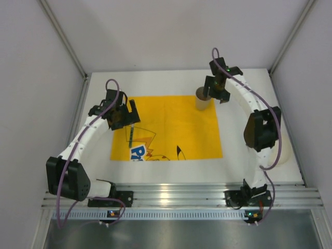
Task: Set the dinner table for one person
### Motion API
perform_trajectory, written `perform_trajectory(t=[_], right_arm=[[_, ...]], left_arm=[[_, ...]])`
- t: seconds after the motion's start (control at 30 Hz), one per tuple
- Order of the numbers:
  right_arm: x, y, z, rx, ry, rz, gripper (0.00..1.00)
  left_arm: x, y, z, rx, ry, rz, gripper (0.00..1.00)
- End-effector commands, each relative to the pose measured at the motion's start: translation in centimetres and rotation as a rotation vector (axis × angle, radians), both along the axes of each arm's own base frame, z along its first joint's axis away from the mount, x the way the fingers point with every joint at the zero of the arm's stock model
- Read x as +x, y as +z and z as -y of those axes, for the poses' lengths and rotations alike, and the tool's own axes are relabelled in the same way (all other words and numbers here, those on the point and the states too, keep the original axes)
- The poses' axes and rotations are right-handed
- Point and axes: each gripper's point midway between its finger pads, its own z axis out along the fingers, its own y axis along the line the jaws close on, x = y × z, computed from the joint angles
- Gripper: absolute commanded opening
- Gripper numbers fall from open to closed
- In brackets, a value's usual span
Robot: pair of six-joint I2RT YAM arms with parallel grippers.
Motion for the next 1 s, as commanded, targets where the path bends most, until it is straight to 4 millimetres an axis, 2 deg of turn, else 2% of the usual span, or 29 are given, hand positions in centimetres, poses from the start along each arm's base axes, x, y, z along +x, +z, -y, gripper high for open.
perform_trajectory(t=[0.0,0.03,0.07,0.1,0.13,0.17,0.2,0.23,0.33,0.57,0.67,0.7,0.87,0.9,0.97], right_arm=[[-3.3,3.6,5.7,0.066,-0.131,0.055,0.76],[-4.5,5.0,8.2,0.112,-0.194,0.089,0.75],[-5.1,4.6,9.5,0.133,-0.232,0.1,0.75],[-7.7,1.6,10.9,0.138,-0.286,0.024,0.74],[-8.9,2.3,11.9,0.17,-0.316,0.046,0.74],[-9.8,1.7,14.7,0.177,-0.402,0.04,0.73],[-11.6,-0.1,15.5,0.177,-0.437,-0.014,0.73],[-12.6,-0.2,17.0,0.175,-0.481,-0.016,0.73],[-14.6,-1.5,18.9,0.136,-0.53,-0.053,0.72],[-16.4,-3.3,20.7,0.086,-0.572,-0.128,0.71],[-17.3,-4.3,21.2,0.063,-0.579,-0.137,0.69],[-17.9,-5.3,21.2,0.055,-0.582,-0.16,0.68],[-18.1,-8.7,21.7,0.044,-0.593,-0.195,0.58],[-18.2,-9.8,21.6,0.047,-0.593,-0.22,0.55],[-17.4,-10.5,21.7,0.05,-0.585,-0.211,0.42]], left_arm=[[0.7,0.6,0.4,-0.007,-0.023,0.032,0.94],[0.8,0.5,0.4,-0.006,-0.022,0.033,0.94],[0.7,0.3,0.4,-0.007,-0.023,0.03,0.94],[0.6,0.2,0.9,-0.029,-0.039,0.026,0.94],[0.6,0.1,1.1,-0.036,-0.042,0.027,0.94],[0.4,-0.3,1.2,-0.045,-0.048,0.019,0.94],[0.3,-0.6,1.3,-0.049,-0.05,0.013,0.94],[0.4,-0.7,1.4,-0.054,-0.054,0.017,0.94],[-0.4,-2.0,1.5,-0.064,-0.056,-0.001,0.94],[-1.2,-3.9,1.8,-0.081,-0.074,-0.03,0.94],[-1.1,-3.9,1.9,-0.081,-0.08,-0.027,0.94],[-1.0,-3.8,2.0,-0.083,-0.083,-0.026,0.94],[-1.0,-3.2,2.0,-0.079,-0.097,-0.024,0.94],[-1.0,-3.1,1.9,-0.076,-0.098,-0.025,0.94],[-1.1,-3.0,1.8,-0.065,-0.104,-0.028,0.94]])
